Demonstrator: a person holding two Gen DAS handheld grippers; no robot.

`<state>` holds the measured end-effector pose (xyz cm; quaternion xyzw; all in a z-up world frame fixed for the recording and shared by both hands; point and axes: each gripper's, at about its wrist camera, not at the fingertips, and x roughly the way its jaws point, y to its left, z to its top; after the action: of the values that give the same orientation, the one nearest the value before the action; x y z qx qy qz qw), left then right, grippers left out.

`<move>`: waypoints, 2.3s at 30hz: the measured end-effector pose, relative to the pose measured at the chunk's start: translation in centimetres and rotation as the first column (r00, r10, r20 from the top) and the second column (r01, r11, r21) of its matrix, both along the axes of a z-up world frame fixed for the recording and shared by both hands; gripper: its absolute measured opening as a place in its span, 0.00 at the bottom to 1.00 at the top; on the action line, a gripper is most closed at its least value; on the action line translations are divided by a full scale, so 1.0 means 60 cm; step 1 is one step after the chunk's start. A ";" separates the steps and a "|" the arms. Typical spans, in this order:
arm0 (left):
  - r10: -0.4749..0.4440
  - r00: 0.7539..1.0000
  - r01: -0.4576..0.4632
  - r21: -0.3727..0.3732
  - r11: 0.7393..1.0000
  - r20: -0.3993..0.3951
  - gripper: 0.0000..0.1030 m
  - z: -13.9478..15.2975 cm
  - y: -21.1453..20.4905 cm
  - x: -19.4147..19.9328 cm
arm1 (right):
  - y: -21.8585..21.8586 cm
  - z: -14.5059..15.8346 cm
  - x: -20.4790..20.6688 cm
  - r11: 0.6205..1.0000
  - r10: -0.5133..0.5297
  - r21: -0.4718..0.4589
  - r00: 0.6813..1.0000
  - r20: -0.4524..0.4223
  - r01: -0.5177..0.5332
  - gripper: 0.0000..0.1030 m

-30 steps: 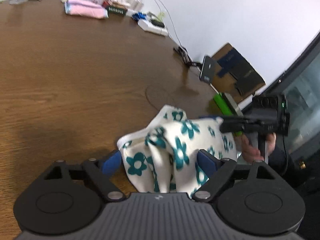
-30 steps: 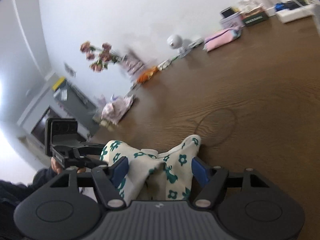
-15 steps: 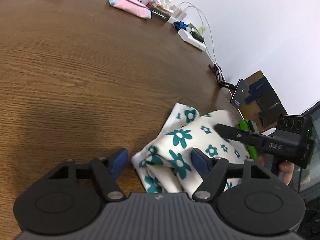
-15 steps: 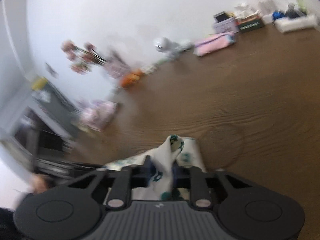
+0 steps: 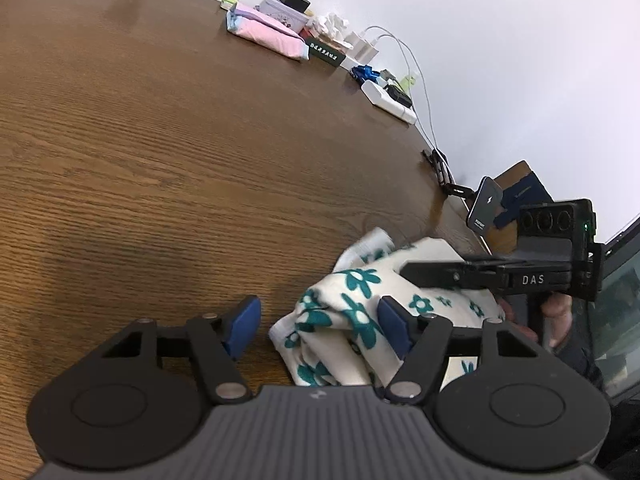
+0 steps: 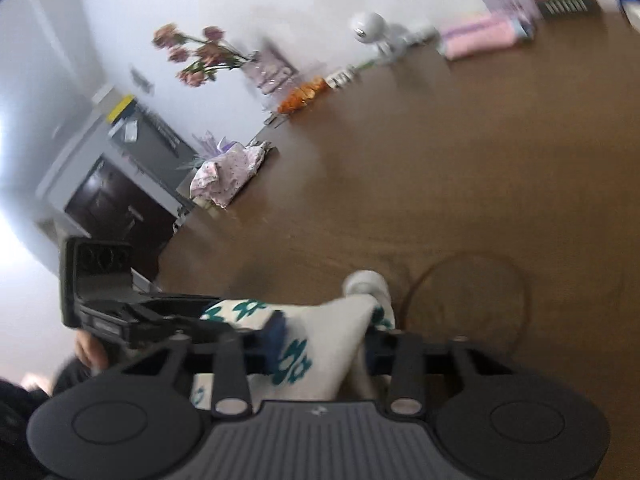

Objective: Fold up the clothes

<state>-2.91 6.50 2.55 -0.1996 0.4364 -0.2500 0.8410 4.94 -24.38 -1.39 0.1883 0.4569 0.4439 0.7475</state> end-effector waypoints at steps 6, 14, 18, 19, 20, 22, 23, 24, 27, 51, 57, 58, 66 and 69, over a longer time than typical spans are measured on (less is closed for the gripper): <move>-0.046 0.996 0.040 0.080 0.996 0.077 0.64 0.003 -0.024 -0.019 | -0.054 -0.014 -0.077 0.994 -0.079 0.055 0.974 -0.212 0.092 0.33; 0.014 0.999 -0.014 -0.012 1.000 0.038 0.52 -0.009 -0.010 -0.025 | -0.077 0.031 -0.137 0.997 -0.061 0.056 0.979 0.194 0.051 0.76; 0.064 0.998 -0.063 -0.075 0.995 0.017 0.40 -0.015 -0.003 -0.034 | -0.080 0.004 -0.133 0.992 -0.064 0.117 0.995 0.077 0.055 0.76; 0.076 0.997 -0.074 -0.081 0.994 0.018 0.38 -0.015 -0.003 -0.037 | -0.083 0.002 -0.142 0.990 -0.067 0.131 0.994 0.082 0.056 0.76; 0.086 0.996 -0.084 -0.086 0.993 0.020 0.38 -0.016 -0.002 -0.040 | -0.087 -0.001 -0.151 0.988 -0.073 0.144 0.994 0.087 0.060 0.76; 0.098 0.995 -0.096 -0.092 0.991 0.025 0.36 -0.016 -0.004 -0.045 | -0.093 0.000 -0.170 0.981 -0.117 0.165 0.989 0.086 0.102 0.70; 0.104 0.994 -0.101 -0.090 0.991 0.030 0.36 -0.016 -0.005 -0.048 | -0.090 0.000 -0.175 0.975 -0.131 0.189 0.988 0.086 0.113 0.50; 0.107 0.994 -0.104 -0.085 0.991 0.037 0.36 -0.014 -0.007 -0.050 | -0.086 0.000 -0.180 0.970 -0.146 0.210 0.985 0.086 0.126 0.15; 0.110 0.991 -0.106 -0.046 0.993 0.073 0.36 -0.006 -0.013 -0.058 | -0.076 0.013 -0.177 0.955 -0.219 0.225 0.971 0.092 0.194 0.06; 0.208 0.964 -0.220 0.061 0.974 0.164 0.56 0.003 -0.035 -0.073 | -0.008 0.066 -0.183 0.905 -0.359 -0.056 0.825 0.436 0.423 0.23; 0.256 0.951 -0.271 0.069 0.960 0.174 0.57 0.011 -0.034 -0.081 | 0.090 0.055 -0.191 0.948 -0.115 -0.203 0.859 0.499 0.246 0.09; 0.261 0.946 -0.281 0.081 0.956 0.193 0.55 0.019 -0.035 -0.089 | 0.092 0.044 -0.187 0.948 -0.132 -0.188 0.856 0.499 0.256 0.07; 0.101 0.936 -0.155 0.137 0.978 0.337 0.46 0.074 -0.100 -0.149 | 0.101 0.025 -0.163 0.947 -0.161 -0.167 0.857 0.490 0.274 0.07; 0.116 0.946 -0.173 0.170 0.970 0.302 0.38 0.046 -0.102 -0.144 | 0.060 0.041 -0.170 0.955 -0.208 -0.105 0.876 0.435 0.279 0.08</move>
<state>-11.54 0.35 5.29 -0.1093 0.3147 -0.1701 0.9274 -5.23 -20.81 1.07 0.0821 0.2933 0.3369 0.8909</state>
